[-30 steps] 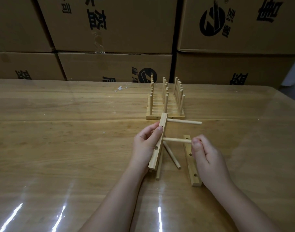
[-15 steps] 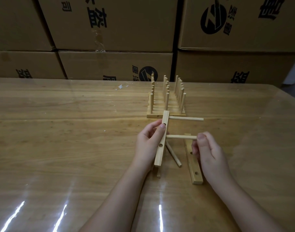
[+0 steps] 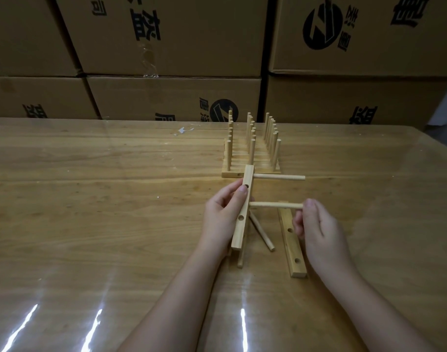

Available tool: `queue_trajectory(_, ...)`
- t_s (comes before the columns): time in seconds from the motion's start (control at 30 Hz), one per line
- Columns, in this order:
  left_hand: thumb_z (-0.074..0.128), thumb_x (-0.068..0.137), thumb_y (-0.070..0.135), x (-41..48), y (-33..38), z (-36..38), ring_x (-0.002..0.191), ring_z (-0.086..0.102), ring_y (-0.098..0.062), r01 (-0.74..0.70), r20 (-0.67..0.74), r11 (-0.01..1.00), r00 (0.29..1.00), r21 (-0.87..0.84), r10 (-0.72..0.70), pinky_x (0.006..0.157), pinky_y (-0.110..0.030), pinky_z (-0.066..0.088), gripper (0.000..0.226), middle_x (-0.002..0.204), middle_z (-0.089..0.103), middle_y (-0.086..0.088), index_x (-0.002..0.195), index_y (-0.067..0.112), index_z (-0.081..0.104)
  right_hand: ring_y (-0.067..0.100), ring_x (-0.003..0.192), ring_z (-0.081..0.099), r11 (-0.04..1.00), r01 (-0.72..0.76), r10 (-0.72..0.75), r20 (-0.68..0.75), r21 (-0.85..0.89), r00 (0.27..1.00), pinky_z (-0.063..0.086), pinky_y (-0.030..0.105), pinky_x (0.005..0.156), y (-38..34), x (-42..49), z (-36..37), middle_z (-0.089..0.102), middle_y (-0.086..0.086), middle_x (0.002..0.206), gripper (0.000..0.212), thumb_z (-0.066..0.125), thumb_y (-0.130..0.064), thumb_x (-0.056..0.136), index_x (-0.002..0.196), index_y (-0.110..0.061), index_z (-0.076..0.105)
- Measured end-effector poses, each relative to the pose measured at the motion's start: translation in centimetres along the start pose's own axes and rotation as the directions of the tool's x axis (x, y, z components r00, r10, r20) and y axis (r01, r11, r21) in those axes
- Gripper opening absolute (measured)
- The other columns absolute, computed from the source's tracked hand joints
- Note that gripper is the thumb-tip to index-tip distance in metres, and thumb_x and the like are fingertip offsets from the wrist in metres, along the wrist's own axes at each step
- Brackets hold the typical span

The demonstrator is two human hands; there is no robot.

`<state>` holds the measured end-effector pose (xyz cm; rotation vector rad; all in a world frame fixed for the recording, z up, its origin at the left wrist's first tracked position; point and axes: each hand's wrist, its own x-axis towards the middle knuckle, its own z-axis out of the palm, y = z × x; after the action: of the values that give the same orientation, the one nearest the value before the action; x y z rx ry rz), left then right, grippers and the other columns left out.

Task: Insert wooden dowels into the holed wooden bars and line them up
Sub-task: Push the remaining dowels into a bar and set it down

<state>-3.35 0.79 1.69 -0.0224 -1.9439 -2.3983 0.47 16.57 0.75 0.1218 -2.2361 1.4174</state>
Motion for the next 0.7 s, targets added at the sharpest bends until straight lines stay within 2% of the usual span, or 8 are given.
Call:
queue_trajectory(0.1, 0.061, 0.091, 0.016, -0.06, 0.18, -0.04, 0.097, 0.065, -0.017, 0.011, 0.000, 0.999, 1.000, -0.033, -0.011, 0.093, -0.033, 0.052, 0.023, 0.108, 0.071, -0.013, 0.114, 0.019, 0.066, 0.006, 0.049, 0.042, 0.997, 0.035, -0.035, 0.003, -0.062, 0.999, 0.031, 0.018, 0.046, -0.03, -0.05, -0.07, 0.042, -0.005, 0.053, 0.041, 0.029, -0.029, 0.100, 0.065, -0.016, 0.046)
queue_trajectory(0.23, 0.060, 0.092, 0.015, 0.02, 0.26, -0.03, 0.096, 0.066, -0.015, 0.009, 0.003, 0.999, 1.000, -0.033, -0.009, 0.091, -0.030, 0.052, 0.023, 0.109, 0.071, -0.011, 0.113, 0.019, 0.067, 0.011, 0.050, 0.042, 0.994, 0.053, -0.052, 0.021, -0.095, 0.998, 0.030, 0.026, 0.046, -0.28, -0.01, -0.12, 0.040, -0.005, 0.053, 0.040, 0.026, -0.036, 0.096, 0.065, -0.018, 0.044)
queue_trajectory(0.4, 0.061, 0.091, 0.018, 0.28, -0.16, -0.20, 0.094, 0.067, -0.014, 0.014, 0.008, 0.999, 1.000, -0.033, -0.013, 0.089, -0.029, 0.052, 0.019, 0.105, 0.073, -0.008, 0.108, 0.023, 0.069, 0.021, 0.055, 0.045, 0.988, 0.085, -0.081, 0.036, -0.126, 0.996, 0.033, 0.036, 0.050, -0.29, -0.01, -0.27, 0.042, -0.003, 0.055, 0.039, 0.027, -0.034, 0.096, 0.067, -0.015, 0.044)
queue_trajectory(0.5, 0.061, 0.091, 0.020, 0.39, -0.38, -0.31, 0.092, 0.068, -0.012, 0.003, 0.012, 1.000, 1.000, -0.026, -0.003, 0.085, -0.024, 0.054, 0.018, 0.100, 0.074, -0.003, 0.107, 0.023, 0.070, 0.023, 0.056, 0.044, 0.984, 0.101, -0.097, 0.039, -0.144, 0.995, 0.032, 0.037, 0.049, -0.43, -0.01, -0.32, 0.041, -0.003, 0.054, 0.036, 0.026, -0.034, 0.093, 0.067, -0.016, 0.043)
queue_trajectory(0.63, 0.061, 0.091, 0.021, 0.45, -0.42, -0.38, 0.101, 0.068, -0.015, 0.005, 0.009, 1.000, 1.000, -0.019, -0.004, 0.090, -0.027, 0.053, 0.021, 0.105, 0.073, -0.006, 0.111, 0.020, 0.069, 0.023, 0.056, 0.044, 0.983, 0.109, -0.104, 0.039, -0.147, 0.994, 0.031, 0.035, 0.048, -0.45, -0.01, -0.33, 0.039, -0.005, 0.054, 0.035, 0.026, -0.034, 0.093, 0.066, -0.019, 0.042)
queue_trajectory(0.7, 0.061, 0.091, 0.021, 0.42, -0.40, -0.42, 0.099, 0.068, -0.012, 0.000, 0.013, 1.000, 1.000, -0.008, 0.000, 0.088, -0.024, 0.054, 0.022, 0.106, 0.073, -0.006, 0.112, 0.019, 0.069, 0.023, 0.055, 0.043, 0.983, 0.105, -0.100, 0.040, -0.149, 0.994, 0.031, 0.035, 0.048, -0.39, -0.02, -0.34, 0.039, -0.006, 0.054, 0.035, 0.026, -0.034, 0.093, 0.066, -0.019, 0.041)
